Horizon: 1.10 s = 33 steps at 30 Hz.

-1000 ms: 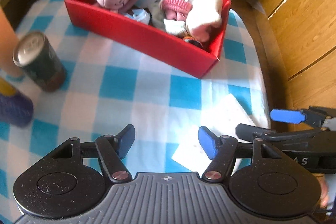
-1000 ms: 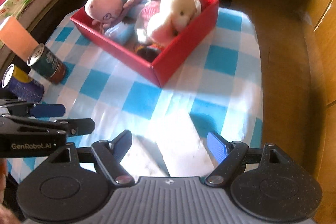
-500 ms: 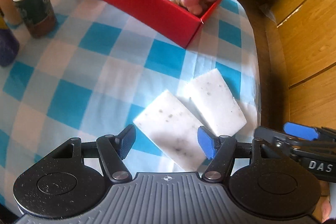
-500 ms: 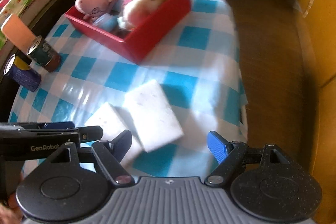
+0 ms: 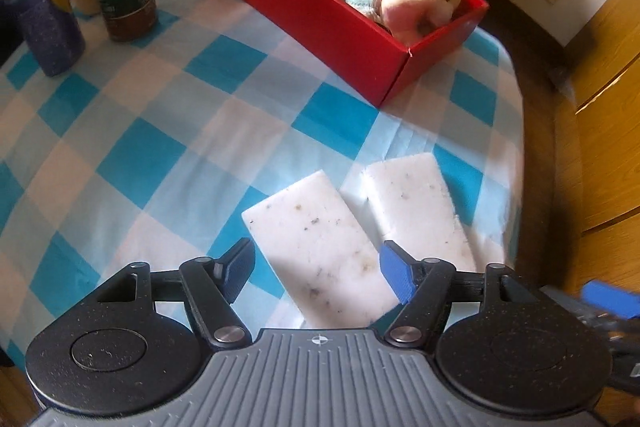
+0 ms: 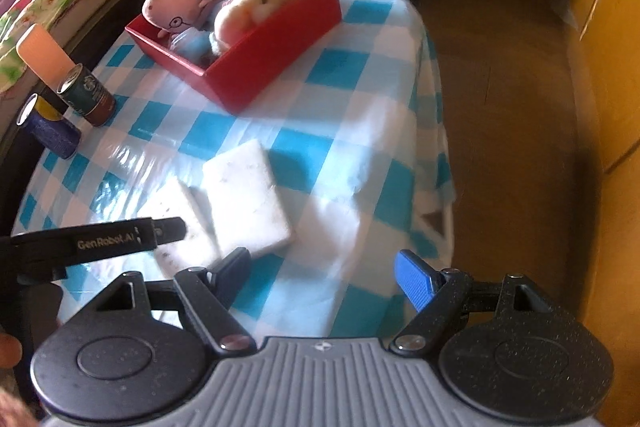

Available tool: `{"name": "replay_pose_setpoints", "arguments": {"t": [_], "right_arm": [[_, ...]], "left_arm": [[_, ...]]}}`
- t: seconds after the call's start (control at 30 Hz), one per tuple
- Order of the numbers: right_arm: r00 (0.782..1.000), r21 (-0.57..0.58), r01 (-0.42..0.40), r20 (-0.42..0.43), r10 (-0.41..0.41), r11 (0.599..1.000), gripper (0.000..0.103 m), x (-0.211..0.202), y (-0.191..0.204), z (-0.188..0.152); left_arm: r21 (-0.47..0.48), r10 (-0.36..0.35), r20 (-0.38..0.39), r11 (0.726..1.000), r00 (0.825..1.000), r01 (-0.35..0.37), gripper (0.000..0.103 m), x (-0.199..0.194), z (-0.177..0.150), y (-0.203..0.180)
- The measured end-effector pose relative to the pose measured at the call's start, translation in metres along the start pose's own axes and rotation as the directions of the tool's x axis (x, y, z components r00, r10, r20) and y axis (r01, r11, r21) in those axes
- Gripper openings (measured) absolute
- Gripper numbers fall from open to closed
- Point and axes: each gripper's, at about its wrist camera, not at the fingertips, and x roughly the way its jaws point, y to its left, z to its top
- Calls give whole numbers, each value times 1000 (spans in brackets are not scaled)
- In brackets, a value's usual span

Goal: Organize soft objects
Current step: 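Close the left gripper on a white sponge while the right gripper approaches the other sponge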

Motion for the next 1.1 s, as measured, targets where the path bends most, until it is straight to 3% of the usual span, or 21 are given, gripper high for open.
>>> {"name": "replay_pose_setpoints", "arguments": {"t": [0.3,0.57,0.73,0.97,1.1], "right_arm": [[999,17,-40,35,39,999,58,0,-23,-1],[999,21,-48,21,48,999,58,11,-21,1],[999,9,-45,6,45,999,59,21,-3,12],[998,-92,-25,-58,20,995,62,47,46,27],[995,-109,-23,-101,12,994,64,71,62,31]], "left_arm": [[13,97,11,995,995,-98,72,22,0,-21],[95,117,-9,989,993,-116,73,26,-7,-22],[132,117,-37,985,992,-112,73,21,-11,-8],[171,108,-90,981,990,-91,75,18,-5,20],[218,107,-85,972,991,-86,78,18,-3,27]]}}
